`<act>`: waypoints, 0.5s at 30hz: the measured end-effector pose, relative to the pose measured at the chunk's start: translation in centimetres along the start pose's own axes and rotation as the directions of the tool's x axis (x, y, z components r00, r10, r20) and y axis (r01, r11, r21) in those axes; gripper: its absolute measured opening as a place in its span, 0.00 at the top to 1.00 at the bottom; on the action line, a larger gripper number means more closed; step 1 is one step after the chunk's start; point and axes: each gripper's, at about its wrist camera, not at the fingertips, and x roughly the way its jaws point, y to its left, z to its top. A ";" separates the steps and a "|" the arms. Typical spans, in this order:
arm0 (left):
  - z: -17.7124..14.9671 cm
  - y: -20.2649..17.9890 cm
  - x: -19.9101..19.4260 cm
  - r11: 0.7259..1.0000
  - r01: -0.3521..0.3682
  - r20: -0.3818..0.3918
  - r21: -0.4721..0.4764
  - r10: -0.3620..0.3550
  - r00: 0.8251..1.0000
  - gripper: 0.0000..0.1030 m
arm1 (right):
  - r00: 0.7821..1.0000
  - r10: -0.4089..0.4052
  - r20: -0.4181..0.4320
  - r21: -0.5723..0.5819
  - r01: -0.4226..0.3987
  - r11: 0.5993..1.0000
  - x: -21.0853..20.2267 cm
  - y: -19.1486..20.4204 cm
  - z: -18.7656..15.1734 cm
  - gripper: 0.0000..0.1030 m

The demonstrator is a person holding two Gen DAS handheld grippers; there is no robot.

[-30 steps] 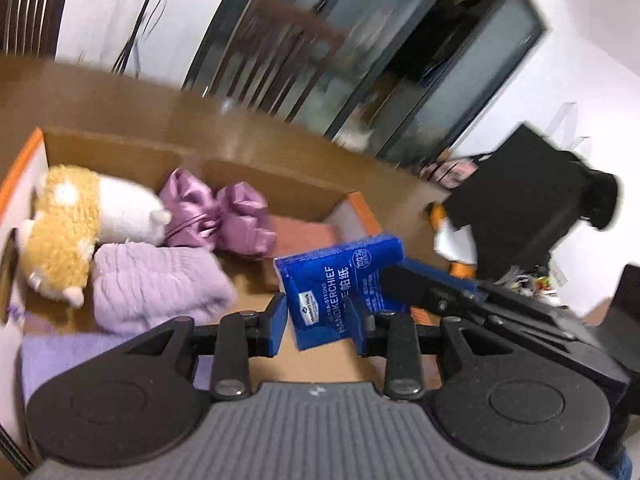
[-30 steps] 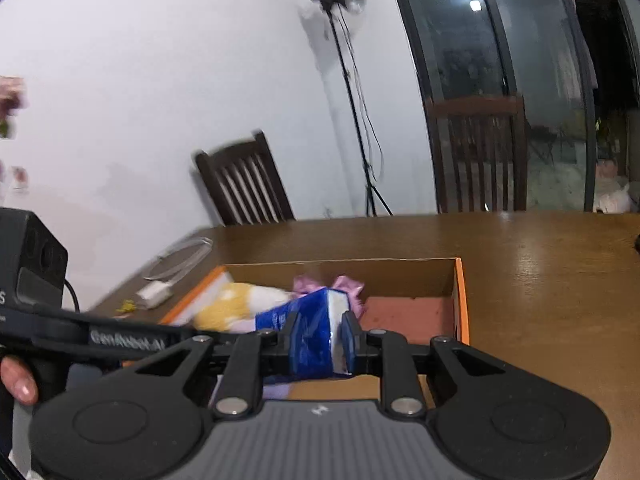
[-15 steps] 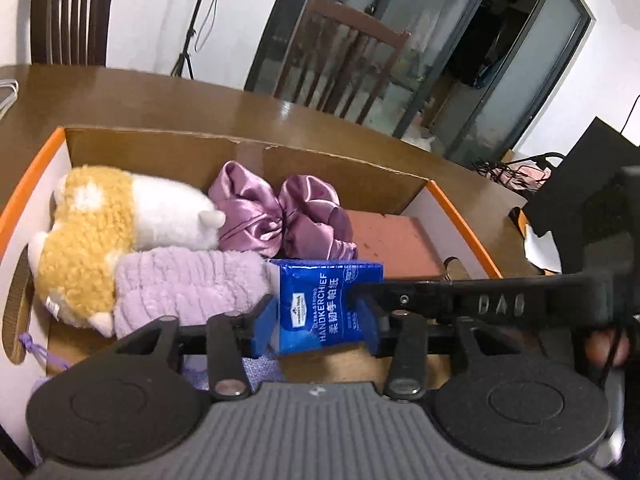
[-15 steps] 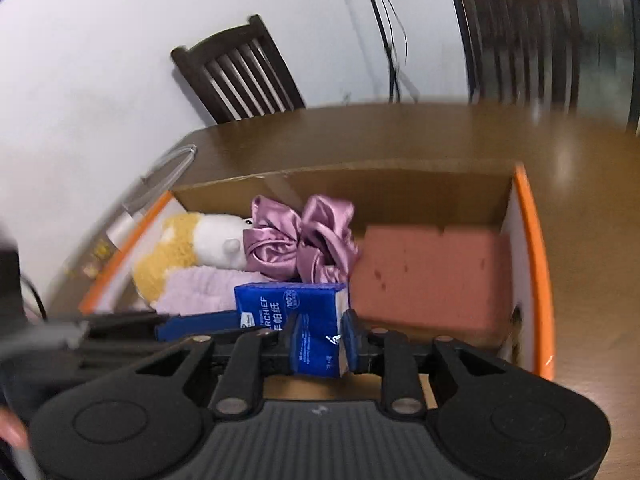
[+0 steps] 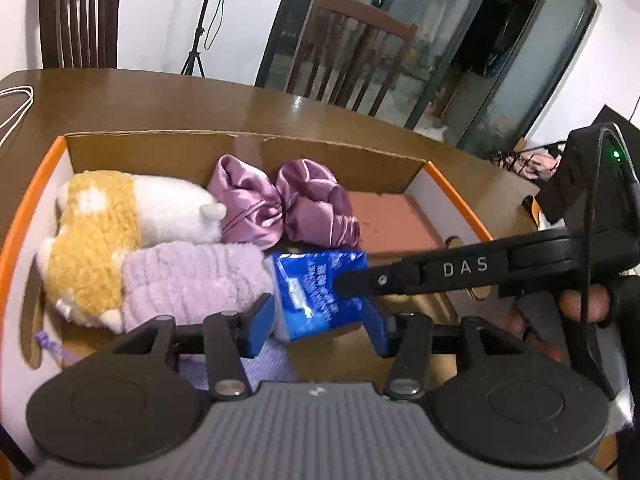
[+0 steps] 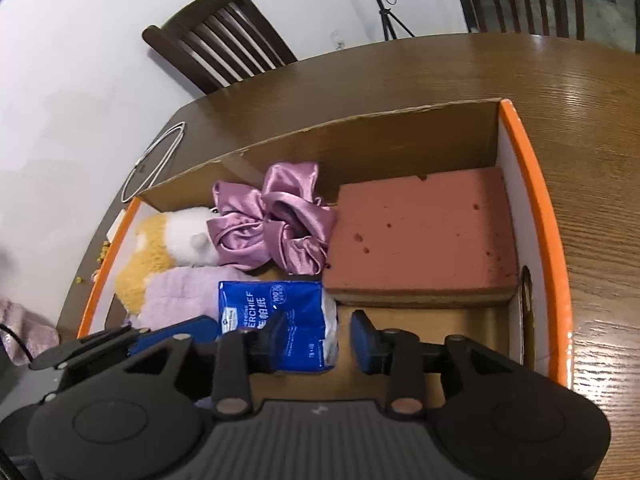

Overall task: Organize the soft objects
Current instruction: 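Carry the blue carton into the box beside the bow and release it, then withdraw both grippers from the box toward the remaining loose items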

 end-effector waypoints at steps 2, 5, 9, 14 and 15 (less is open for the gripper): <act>-0.4 -0.5 -1.7 0.999 -0.020 0.024 0.033 0.019 1.000 0.45 | 0.999 -0.042 0.029 -0.016 0.043 0.999 -0.8 0.5 -0.6 0.60; -1.0 -0.6 -4.3 0.997 -0.028 0.060 0.073 0.023 0.998 0.41 | 0.997 -0.044 0.065 -0.005 0.044 0.999 -2.9 0.7 -1.1 0.59; -1.3 -0.8 -8.0 0.991 -0.077 0.105 0.108 0.065 0.992 0.38 | 0.987 -0.058 0.153 -0.022 0.063 0.998 -7.7 1.2 -2.1 0.59; -2.6 -1.5 -12.9 0.983 -0.143 0.181 0.116 0.120 0.976 0.33 | 0.966 -0.070 0.250 -0.068 0.089 0.994 -14.1 2.2 -4.9 0.54; -3.1 -1.7 -13.8 0.981 -0.152 0.200 0.120 0.127 0.972 0.32 | 0.959 -0.072 0.276 -0.086 0.099 0.991 -15.4 2.6 -5.9 0.53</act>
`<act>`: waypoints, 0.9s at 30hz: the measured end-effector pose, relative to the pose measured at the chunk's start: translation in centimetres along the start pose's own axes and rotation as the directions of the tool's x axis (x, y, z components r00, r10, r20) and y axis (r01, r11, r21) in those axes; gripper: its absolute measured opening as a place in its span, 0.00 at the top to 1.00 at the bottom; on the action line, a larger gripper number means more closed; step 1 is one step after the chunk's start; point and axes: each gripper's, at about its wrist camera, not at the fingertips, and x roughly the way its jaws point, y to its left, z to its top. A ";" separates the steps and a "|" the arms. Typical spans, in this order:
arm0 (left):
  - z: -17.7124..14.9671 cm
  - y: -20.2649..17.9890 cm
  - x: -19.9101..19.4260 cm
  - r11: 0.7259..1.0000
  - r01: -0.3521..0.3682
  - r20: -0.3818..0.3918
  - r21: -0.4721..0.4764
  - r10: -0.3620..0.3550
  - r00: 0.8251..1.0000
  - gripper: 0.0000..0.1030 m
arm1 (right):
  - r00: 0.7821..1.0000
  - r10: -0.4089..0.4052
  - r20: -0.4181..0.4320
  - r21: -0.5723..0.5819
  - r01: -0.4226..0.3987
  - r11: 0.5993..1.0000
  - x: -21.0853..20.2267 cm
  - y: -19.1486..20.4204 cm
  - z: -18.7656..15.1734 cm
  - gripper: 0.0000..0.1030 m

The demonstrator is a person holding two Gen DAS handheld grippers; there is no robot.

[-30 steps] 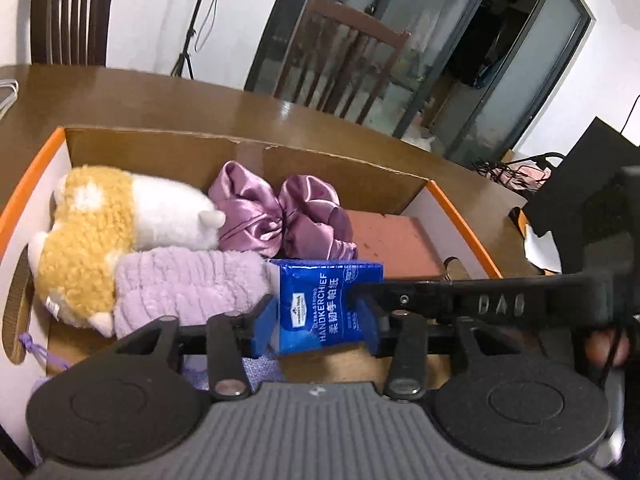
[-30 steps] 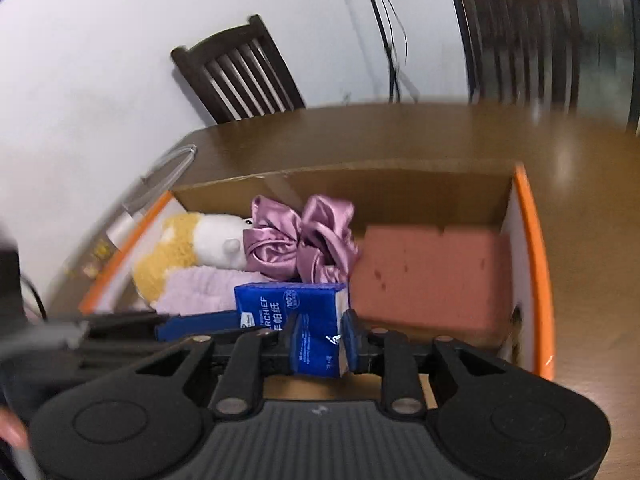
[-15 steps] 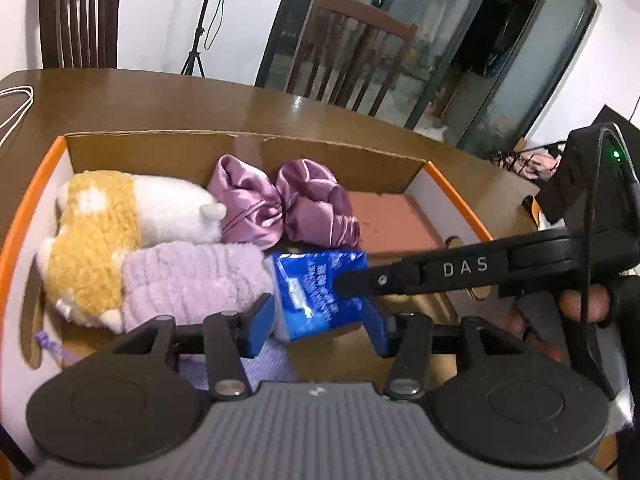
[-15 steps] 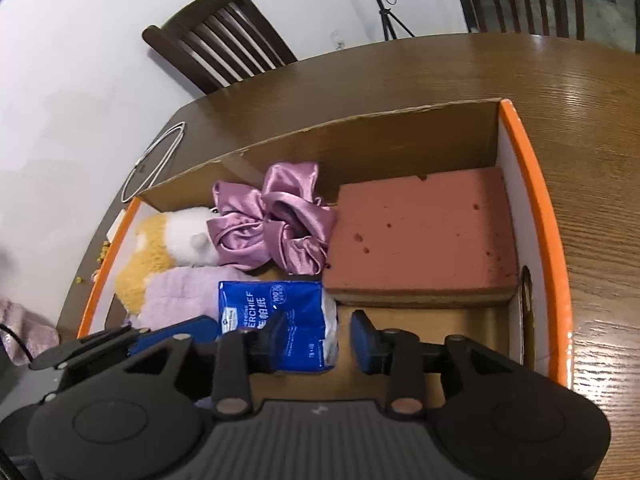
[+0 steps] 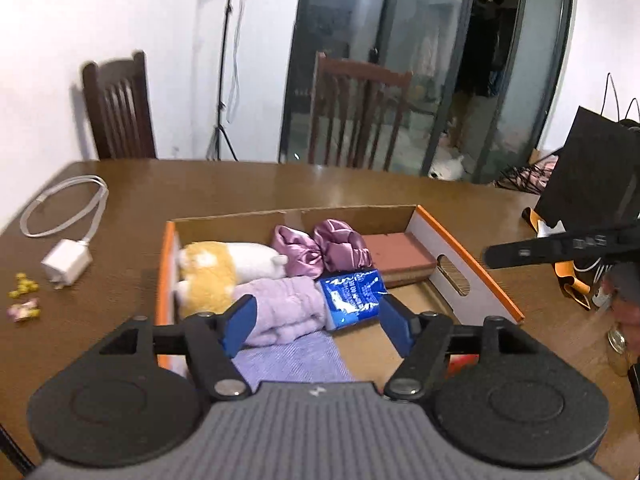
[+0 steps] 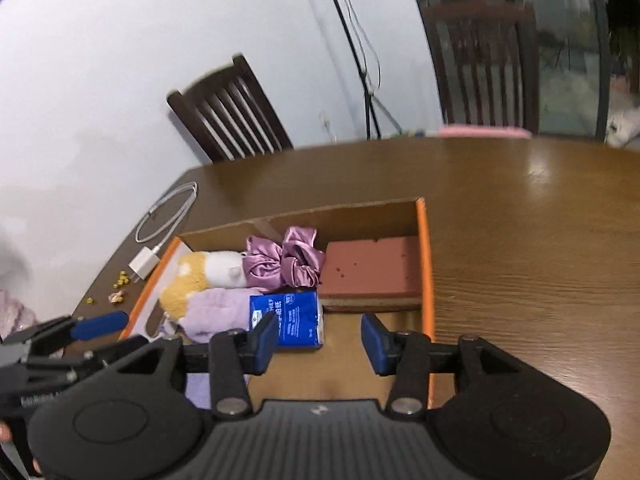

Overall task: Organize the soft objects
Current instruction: 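Withdraw both grippers from the box toward the remaining loose items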

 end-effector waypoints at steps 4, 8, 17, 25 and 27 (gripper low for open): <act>-2.3 -1.1 -4.3 0.998 -0.044 0.096 0.035 0.040 0.995 0.26 | 0.995 -0.006 0.104 -0.076 0.014 0.997 -4.8 1.0 -3.0 0.47; -5.5 -2.1 -8.4 0.998 -0.056 0.184 0.024 0.051 0.982 0.19 | 0.975 -0.016 0.224 -0.144 0.049 0.988 -8.5 2.8 -7.2 0.40; -15.5 -3.6 -12.2 1.000 -0.016 0.163 0.009 0.014 0.987 0.18 | 0.961 0.016 0.277 -0.217 0.047 0.975 -11.3 6.0 -19.4 0.28; -17.1 -2.7 -11.1 1.000 -0.017 0.108 -0.023 0.020 0.994 0.18 | 0.974 0.047 0.220 -0.161 -0.011 0.987 -10.2 5.5 -23.7 0.26; -16.8 -2.8 -10.3 1.000 -0.020 0.108 -0.016 0.022 0.994 0.18 | 0.973 0.051 0.225 -0.126 -0.022 0.992 -9.6 5.4 -23.1 0.26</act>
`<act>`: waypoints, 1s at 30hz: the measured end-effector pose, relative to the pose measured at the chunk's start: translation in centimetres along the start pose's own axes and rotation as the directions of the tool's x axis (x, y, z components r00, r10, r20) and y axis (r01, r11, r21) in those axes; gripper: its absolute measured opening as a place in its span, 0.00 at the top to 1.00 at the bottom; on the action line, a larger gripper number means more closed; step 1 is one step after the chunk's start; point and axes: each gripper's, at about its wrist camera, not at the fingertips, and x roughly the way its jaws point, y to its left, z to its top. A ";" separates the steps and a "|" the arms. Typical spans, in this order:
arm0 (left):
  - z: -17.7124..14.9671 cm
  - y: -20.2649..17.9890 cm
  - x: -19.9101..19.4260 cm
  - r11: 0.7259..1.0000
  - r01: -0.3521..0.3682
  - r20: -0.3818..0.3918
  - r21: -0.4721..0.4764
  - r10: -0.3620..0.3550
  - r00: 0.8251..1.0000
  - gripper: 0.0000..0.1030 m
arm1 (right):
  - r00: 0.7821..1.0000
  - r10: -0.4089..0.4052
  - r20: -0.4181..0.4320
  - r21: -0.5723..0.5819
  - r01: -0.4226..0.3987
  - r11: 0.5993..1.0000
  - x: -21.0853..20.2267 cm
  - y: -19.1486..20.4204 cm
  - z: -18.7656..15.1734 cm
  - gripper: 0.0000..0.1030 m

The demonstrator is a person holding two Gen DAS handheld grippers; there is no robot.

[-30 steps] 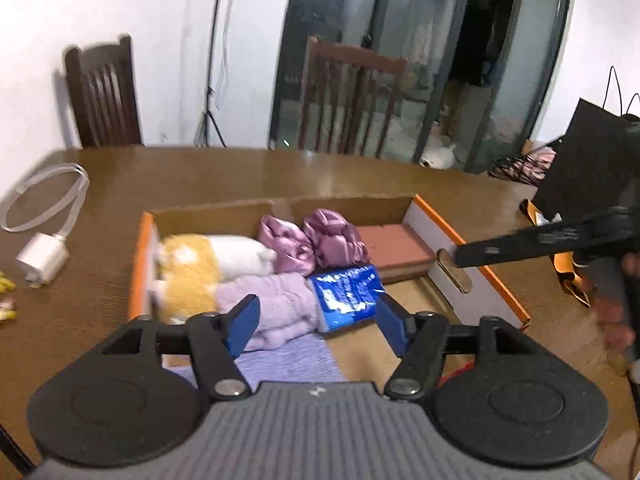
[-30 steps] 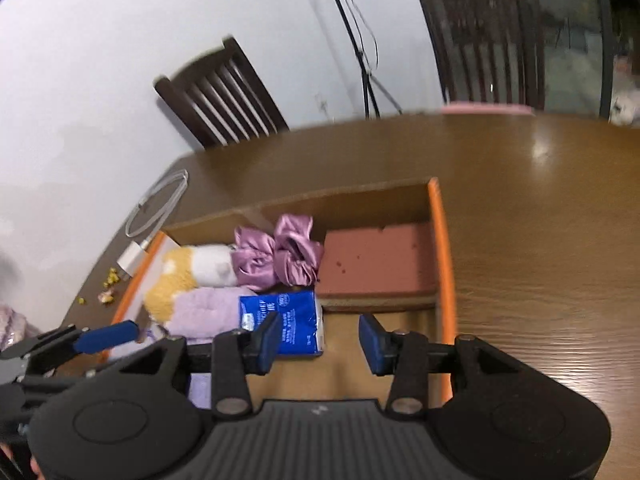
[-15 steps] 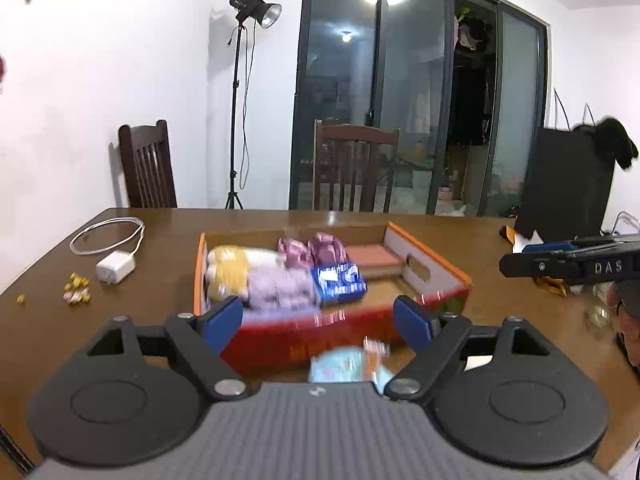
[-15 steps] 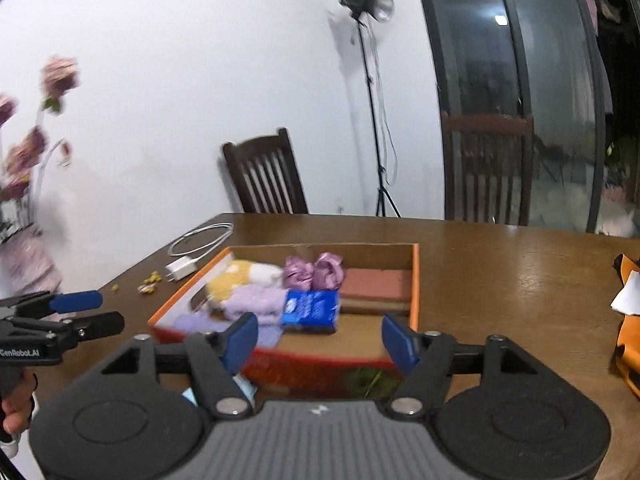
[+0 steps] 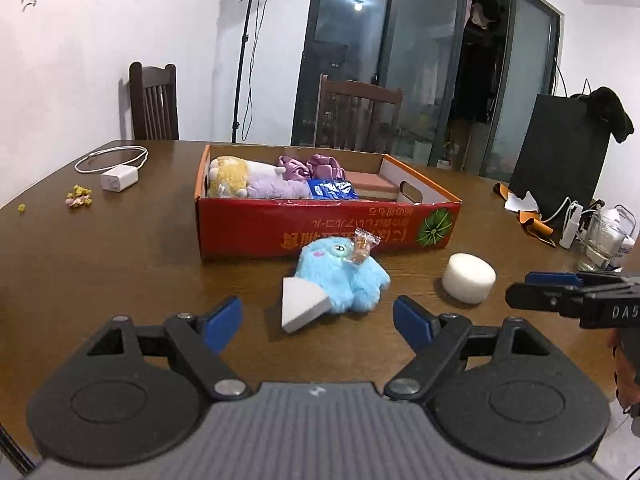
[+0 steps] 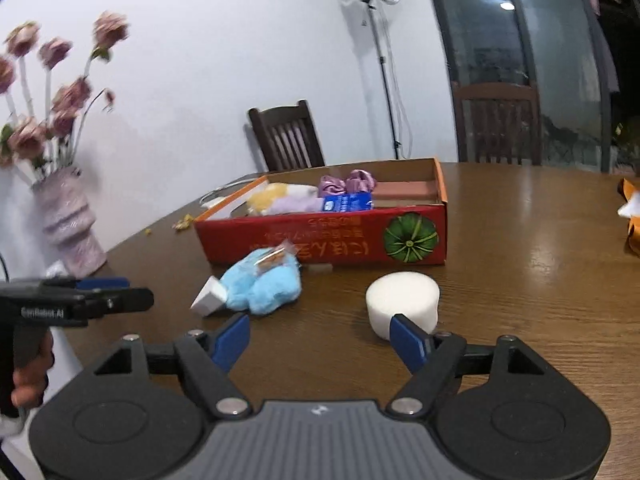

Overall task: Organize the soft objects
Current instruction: 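Withdraw both grippers from the box toward the remaining loose items, then grasp the white wedge sponge with the left gripper while the right grasps the clear snack packet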

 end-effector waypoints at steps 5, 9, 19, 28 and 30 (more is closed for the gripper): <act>-0.1 0.5 3.5 1.000 -0.012 -0.037 -0.010 0.012 0.999 0.23 | 0.999 0.045 0.015 0.021 -0.045 0.999 2.9 1.2 1.4 0.27; -0.2 1.8 5.9 0.998 0.014 -0.070 -0.064 -0.018 0.997 0.26 | 0.997 0.075 -0.014 0.019 -0.075 0.997 7.0 2.9 2.7 0.33; -0.4 3.2 8.3 0.992 0.097 -0.120 -0.078 -0.105 0.987 0.66 | 0.995 0.073 -0.069 0.092 -0.066 0.994 14.2 3.2 3.8 0.69; -0.1 2.4 6.8 0.995 0.085 -0.105 -0.055 -0.090 0.990 0.67 | 0.993 0.107 -0.041 0.115 -0.102 0.988 12.3 2.5 3.6 0.87; 0.3 2.3 5.6 0.995 0.087 -0.084 -0.048 -0.091 0.992 0.67 | 0.995 0.103 -0.007 0.110 -0.101 0.989 10.3 2.0 3.5 0.87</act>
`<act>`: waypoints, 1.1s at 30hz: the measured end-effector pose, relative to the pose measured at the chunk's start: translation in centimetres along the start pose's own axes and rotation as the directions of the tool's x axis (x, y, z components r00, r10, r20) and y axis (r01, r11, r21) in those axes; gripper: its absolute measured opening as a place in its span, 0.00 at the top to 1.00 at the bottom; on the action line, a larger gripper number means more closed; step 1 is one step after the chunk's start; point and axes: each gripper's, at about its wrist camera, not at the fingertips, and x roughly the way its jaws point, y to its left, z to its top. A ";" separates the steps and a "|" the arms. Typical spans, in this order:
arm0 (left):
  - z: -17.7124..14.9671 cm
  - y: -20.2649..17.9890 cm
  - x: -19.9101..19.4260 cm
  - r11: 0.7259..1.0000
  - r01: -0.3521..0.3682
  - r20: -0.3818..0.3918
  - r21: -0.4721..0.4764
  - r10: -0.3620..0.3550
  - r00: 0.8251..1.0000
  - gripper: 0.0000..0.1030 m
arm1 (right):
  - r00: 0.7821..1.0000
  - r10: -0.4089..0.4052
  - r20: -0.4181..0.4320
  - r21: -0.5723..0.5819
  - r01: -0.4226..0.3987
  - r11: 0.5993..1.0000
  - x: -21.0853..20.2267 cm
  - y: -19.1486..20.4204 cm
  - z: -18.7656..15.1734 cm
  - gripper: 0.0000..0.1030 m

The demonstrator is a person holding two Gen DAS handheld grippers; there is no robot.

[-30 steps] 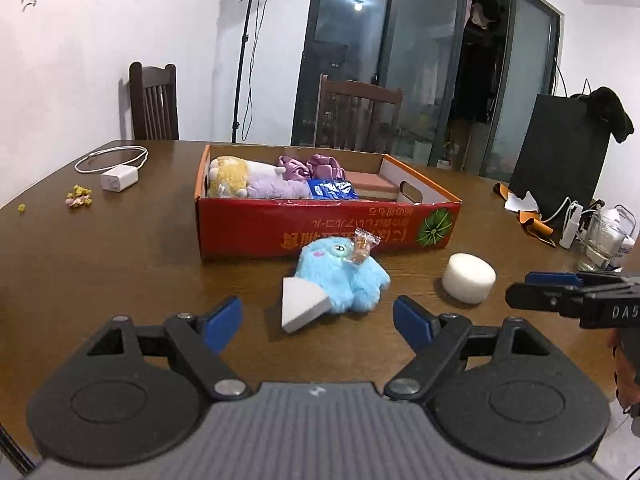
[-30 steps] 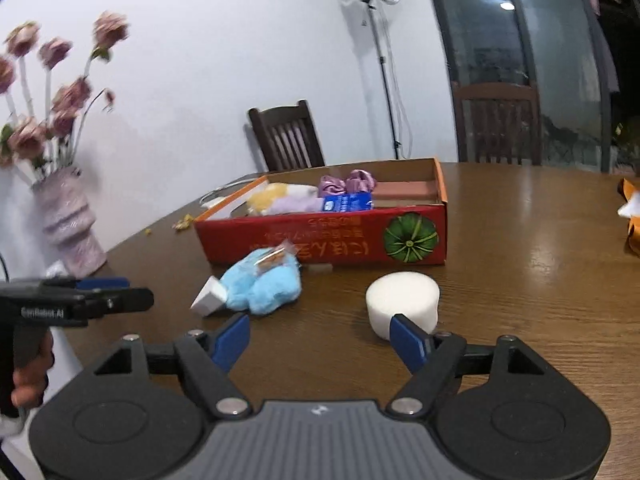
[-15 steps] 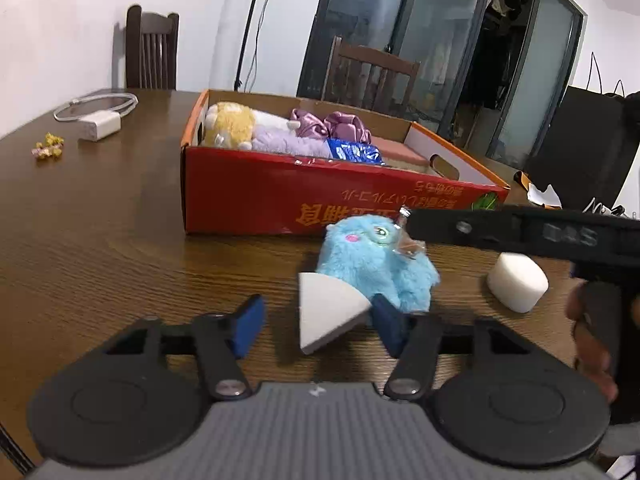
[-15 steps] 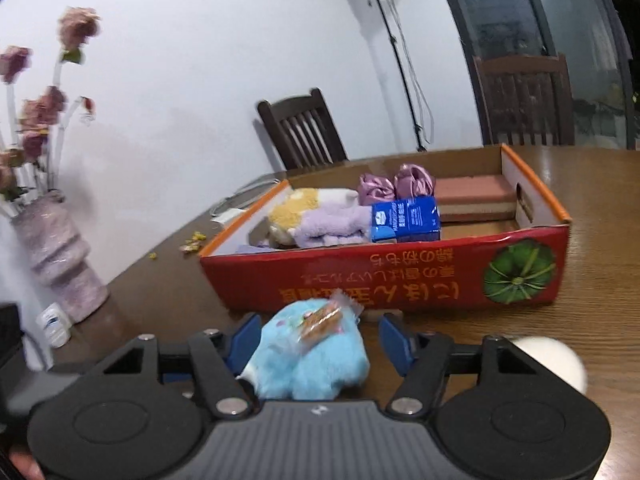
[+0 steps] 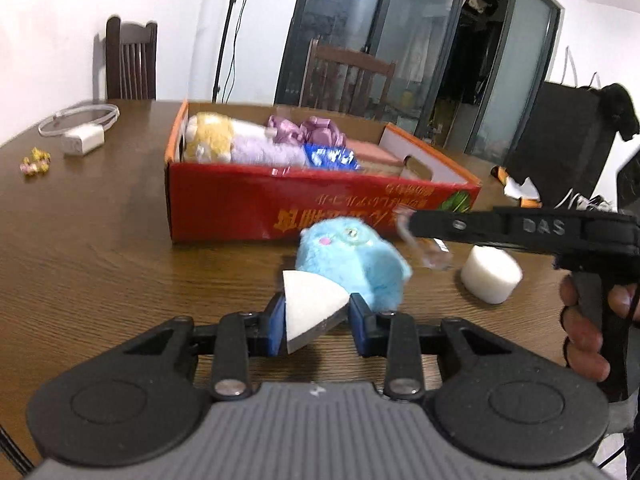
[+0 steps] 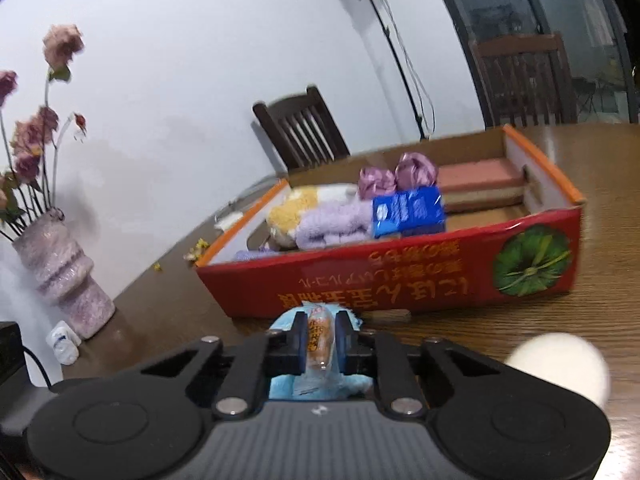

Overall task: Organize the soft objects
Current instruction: 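Grasp the white wedge sponge with the left gripper while the right grasps the clear snack packet, then carry the wedge sponge and snack packet into the box and open both grippers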

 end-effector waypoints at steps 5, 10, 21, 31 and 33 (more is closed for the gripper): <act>-0.1 -1.4 -2.4 1.000 0.005 0.026 0.014 -0.005 1.000 0.67 | 0.997 -0.042 0.062 0.012 0.041 0.999 -4.9 -1.3 -0.5 0.87; -0.1 -3.6 -2.8 0.999 0.028 0.029 0.037 -0.029 0.999 0.67 | 0.994 -0.060 0.095 0.045 0.056 0.997 -8.1 -2.8 -1.2 0.87; 8.5 -6.6 3.1 0.989 0.100 0.064 0.114 -0.107 0.992 0.67 | 0.987 -0.085 0.138 0.000 0.086 0.996 -6.9 -5.7 4.0 0.87; 16.5 -7.6 19.6 0.993 0.074 -0.136 0.089 -0.062 0.989 0.60 | 0.985 -0.173 0.021 -0.004 0.173 0.985 5.4 -11.6 13.0 0.83; 16.7 -7.1 21.2 0.996 0.064 -0.161 0.059 -0.054 0.986 0.51 | 0.983 -0.185 0.008 -0.016 0.185 0.983 7.0 -11.9 13.6 0.80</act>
